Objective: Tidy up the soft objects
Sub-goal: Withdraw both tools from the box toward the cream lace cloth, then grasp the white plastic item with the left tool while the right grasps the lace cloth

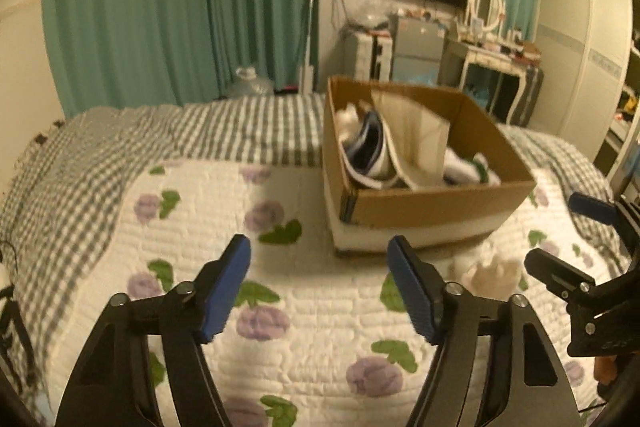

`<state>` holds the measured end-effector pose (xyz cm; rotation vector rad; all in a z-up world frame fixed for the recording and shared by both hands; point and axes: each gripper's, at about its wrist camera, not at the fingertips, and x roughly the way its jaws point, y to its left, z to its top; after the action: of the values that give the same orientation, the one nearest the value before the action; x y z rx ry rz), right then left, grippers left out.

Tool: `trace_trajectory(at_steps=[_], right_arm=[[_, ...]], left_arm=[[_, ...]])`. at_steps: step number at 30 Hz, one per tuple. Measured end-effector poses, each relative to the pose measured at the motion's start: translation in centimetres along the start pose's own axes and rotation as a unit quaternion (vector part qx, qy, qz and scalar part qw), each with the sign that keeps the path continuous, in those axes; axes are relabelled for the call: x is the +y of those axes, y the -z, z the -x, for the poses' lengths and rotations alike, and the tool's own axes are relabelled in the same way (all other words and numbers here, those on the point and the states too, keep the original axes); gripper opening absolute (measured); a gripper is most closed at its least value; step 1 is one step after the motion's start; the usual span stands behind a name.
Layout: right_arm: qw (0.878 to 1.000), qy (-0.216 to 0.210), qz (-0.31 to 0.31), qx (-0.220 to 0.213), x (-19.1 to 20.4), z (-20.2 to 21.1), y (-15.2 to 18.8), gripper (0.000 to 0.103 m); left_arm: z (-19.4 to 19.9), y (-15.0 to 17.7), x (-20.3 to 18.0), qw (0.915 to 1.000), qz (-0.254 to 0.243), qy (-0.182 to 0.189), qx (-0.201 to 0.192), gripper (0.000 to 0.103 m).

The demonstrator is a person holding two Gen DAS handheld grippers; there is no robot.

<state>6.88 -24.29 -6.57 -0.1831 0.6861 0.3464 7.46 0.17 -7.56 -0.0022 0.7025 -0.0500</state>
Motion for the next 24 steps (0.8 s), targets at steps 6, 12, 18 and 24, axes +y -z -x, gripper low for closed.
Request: trace_trajectory(at_steps=[6, 12, 18, 24], right_arm=[[0.999, -0.014, -0.009, 0.045, 0.3, -2.9, 1.9, 0.096], [0.993, -0.028, 0.005, 0.118, 0.9, -6.5, 4.7, 0.06], [0.99, -0.037, -0.002, 0.14, 0.4, -6.8, 6.0, 0.01], [0.992, -0.015, -0.002, 0.123, -1.5, -4.6, 6.4, 0.007]], left_arm=[[-2.5, 1.9, -0.1, 0.9991, -0.001, 0.0, 0.041, 0.058], [-4.4, 3.6, -0.4, 0.9969, -0.007, 0.003, 0.079, 0.057], [-4.9, 4.0, -1.4, 0.9954, -0.011, 0.018, 0.094, 0.057], [-5.3, 3.1, -3.8, 0.9935, -0.007, 0.041, 0.106, 0.057]])
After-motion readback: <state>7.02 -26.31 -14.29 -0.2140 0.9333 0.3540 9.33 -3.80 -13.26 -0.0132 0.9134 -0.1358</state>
